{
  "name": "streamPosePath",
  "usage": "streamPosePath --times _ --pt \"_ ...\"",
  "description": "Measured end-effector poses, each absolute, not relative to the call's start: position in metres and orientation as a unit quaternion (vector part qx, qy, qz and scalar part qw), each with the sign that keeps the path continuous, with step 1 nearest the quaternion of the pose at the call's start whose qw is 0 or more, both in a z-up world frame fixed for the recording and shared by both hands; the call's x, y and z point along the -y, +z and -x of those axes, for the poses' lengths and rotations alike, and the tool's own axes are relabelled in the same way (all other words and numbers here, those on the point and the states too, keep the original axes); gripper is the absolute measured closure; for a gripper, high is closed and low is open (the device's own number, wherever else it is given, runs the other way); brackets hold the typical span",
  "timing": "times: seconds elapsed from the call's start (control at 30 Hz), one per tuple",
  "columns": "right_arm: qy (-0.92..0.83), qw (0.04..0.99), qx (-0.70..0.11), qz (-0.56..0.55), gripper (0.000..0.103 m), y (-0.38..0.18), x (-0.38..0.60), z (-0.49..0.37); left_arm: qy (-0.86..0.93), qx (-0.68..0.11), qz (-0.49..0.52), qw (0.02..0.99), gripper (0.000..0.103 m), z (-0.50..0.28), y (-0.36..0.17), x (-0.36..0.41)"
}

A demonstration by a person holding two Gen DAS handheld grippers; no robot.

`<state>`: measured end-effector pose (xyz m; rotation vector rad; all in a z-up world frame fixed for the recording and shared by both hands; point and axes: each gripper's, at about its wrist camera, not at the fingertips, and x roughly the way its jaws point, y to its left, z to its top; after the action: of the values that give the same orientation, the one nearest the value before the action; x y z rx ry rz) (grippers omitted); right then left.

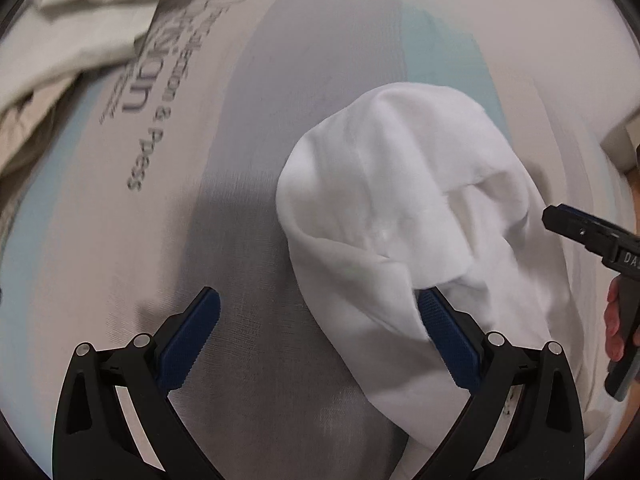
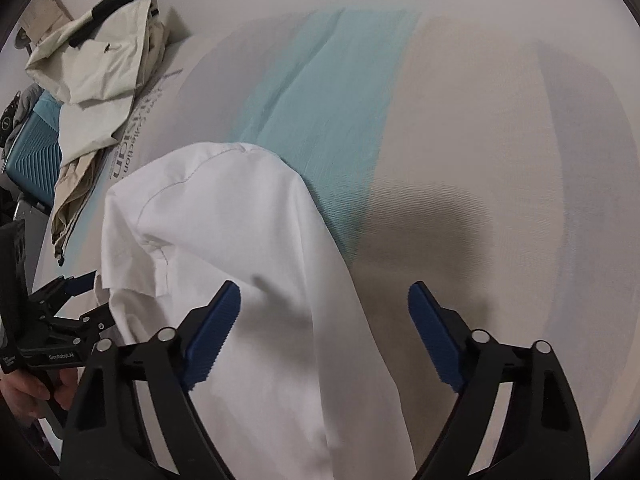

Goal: Fold large clothes

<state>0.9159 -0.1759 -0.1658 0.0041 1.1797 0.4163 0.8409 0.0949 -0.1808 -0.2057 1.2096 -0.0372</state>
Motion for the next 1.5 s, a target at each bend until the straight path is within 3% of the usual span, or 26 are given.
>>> streamPosePath --times 0.43,0.53,0.7,0.87,0.97,1.0,1.13,1.5 --pt "0.219 0.783 -0.582 0.016 0.049 -0.186 0.144 -0.94 -0.031 -0.572 0.175 0.801 0.007 -0.865 -0.203 -0.107" --pt "0.211 0.782 -0.586 0.008 0.058 -0.188 0.146 -0.942 -0.023 -0.573 0.175 0.8 0.018 -0.869 -0.204 -0.109" --pt "0.213 0.778 -0.59 -0.023 0.077 -0.187 0.151 -0.944 -0.02 -0.57 0.169 0.804 0.057 -0.871 -0.194 -0.108" --pt "0.213 0.78 -0.588 -0.029 0.087 -0.186 0.151 -0.939 -0.014 -0.568 0.147 0.81 0.078 -0.87 -0.19 -0.106" --pt "0.211 0.784 -0.583 -0.035 0.091 -0.182 0.153 -0.936 -0.012 -0.56 0.142 0.816 0.084 -0.866 -0.184 -0.106" --pt "0.21 0.786 -0.581 -0.038 0.093 -0.18 0.154 -0.935 -0.014 -0.556 0.137 0.819 0.093 -0.865 -0.182 -0.107" --pt "0.209 0.792 -0.57 -0.061 0.097 -0.171 0.166 -0.929 -0.033 -0.539 0.113 0.834 0.095 -0.85 -0.172 -0.092" --pt "0.216 0.809 -0.536 -0.108 0.098 -0.13 0.195 -0.9 -0.061 -0.486 0.073 0.869 0.096 -0.838 -0.12 -0.062"
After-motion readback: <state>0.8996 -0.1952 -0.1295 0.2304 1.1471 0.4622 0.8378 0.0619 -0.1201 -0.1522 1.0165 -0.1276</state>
